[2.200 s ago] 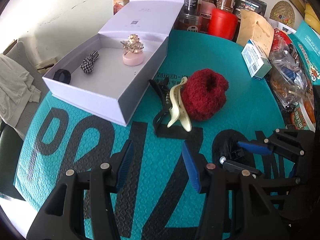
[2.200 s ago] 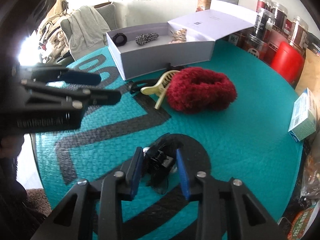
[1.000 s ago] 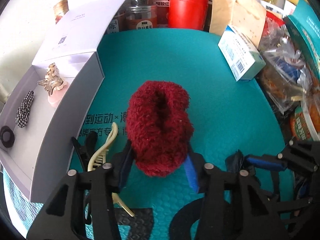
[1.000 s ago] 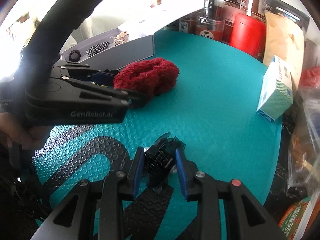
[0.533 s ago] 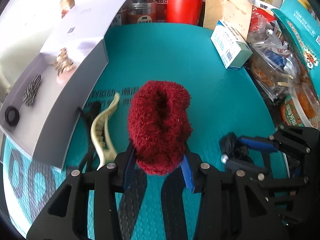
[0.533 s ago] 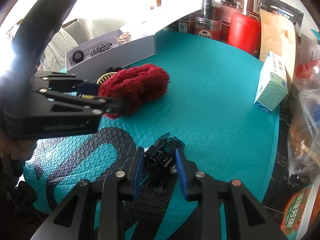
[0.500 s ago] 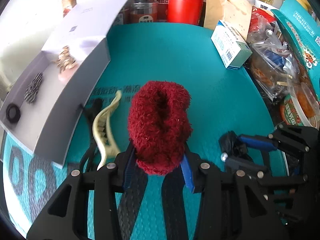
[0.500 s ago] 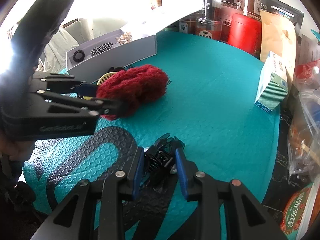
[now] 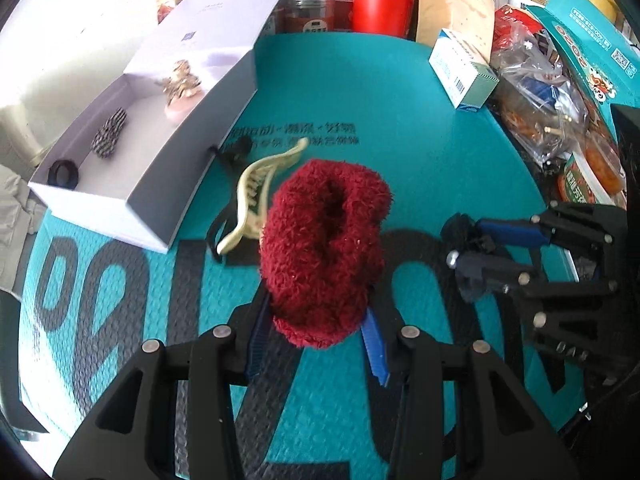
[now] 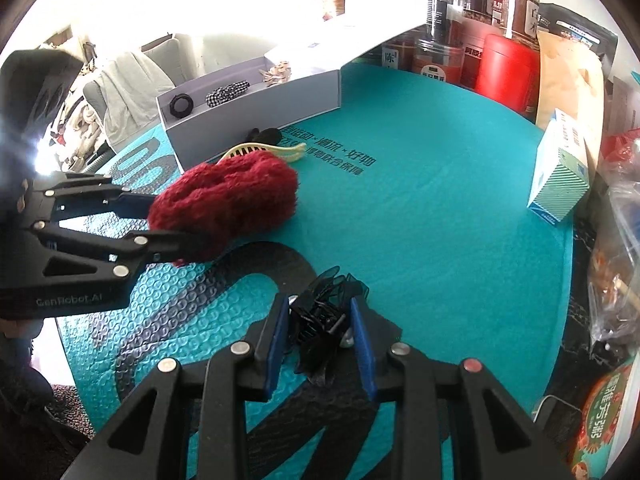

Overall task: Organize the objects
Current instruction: 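Lift the red scrunchie and black claw clip off the mat with both grippers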

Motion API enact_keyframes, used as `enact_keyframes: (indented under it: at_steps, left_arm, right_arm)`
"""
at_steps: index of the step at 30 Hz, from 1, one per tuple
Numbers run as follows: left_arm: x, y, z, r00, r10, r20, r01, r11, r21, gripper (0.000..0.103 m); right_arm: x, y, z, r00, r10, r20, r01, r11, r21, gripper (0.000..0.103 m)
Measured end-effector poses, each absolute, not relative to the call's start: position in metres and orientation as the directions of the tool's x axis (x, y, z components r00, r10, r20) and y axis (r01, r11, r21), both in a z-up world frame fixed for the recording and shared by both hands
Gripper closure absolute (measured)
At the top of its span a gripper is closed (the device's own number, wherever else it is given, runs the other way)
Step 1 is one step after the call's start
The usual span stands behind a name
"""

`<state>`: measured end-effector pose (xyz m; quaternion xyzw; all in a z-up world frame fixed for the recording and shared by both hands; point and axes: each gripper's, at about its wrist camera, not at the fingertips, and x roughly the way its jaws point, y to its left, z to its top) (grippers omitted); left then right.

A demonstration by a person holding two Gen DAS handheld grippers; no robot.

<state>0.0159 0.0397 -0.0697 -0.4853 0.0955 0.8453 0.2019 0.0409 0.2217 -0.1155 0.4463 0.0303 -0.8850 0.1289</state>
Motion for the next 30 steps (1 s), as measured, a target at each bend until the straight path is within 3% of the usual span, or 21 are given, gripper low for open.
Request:
enact_keyframes:
  at_steps: [9, 16, 27, 29, 30]
  left_arm:
    - [0.026, 0.029, -0.074, -0.455, 0.249, -0.855, -0.44, -0.897, -0.028, 0.056]
    - [0.014, 0.041, -0.07, -0.474, 0.28, -0.835, -0.463, -0.886, -0.034, 0.041]
    - [-0.005, 0.063, -0.08, -0.502, 0.231, -0.833, -0.454, -0.891, 0.027, 0.037]
    - [-0.004, 0.067, -0.08, -0.52, 0.221, -0.825, -0.462, -0.885, 0.054, 0.037]
    - [-0.003, 0.069, -0.08, -0.526, 0.221, -0.822, -0.465, -0.883, 0.06, 0.037]
  right_arm:
    - [0.041, 0.222, -0.117, -0.573, -0.213, -0.791, 0.254, -0.964, 0.075, 0.071]
    - [0.039, 0.232, -0.124, -0.564, -0.209, -0.799, 0.21, -0.972, 0.106, 0.051]
    - [0.038, 0.229, -0.127, -0.583, -0.186, -0.791, 0.219, -0.973, 0.067, 0.051]
    - [0.038, 0.227, -0.127, -0.589, -0.166, -0.791, 0.22, -0.975, 0.041, 0.055]
    - [0.037, 0.227, -0.128, -0.591, -0.158, -0.791, 0.219, -0.975, 0.031, 0.062]
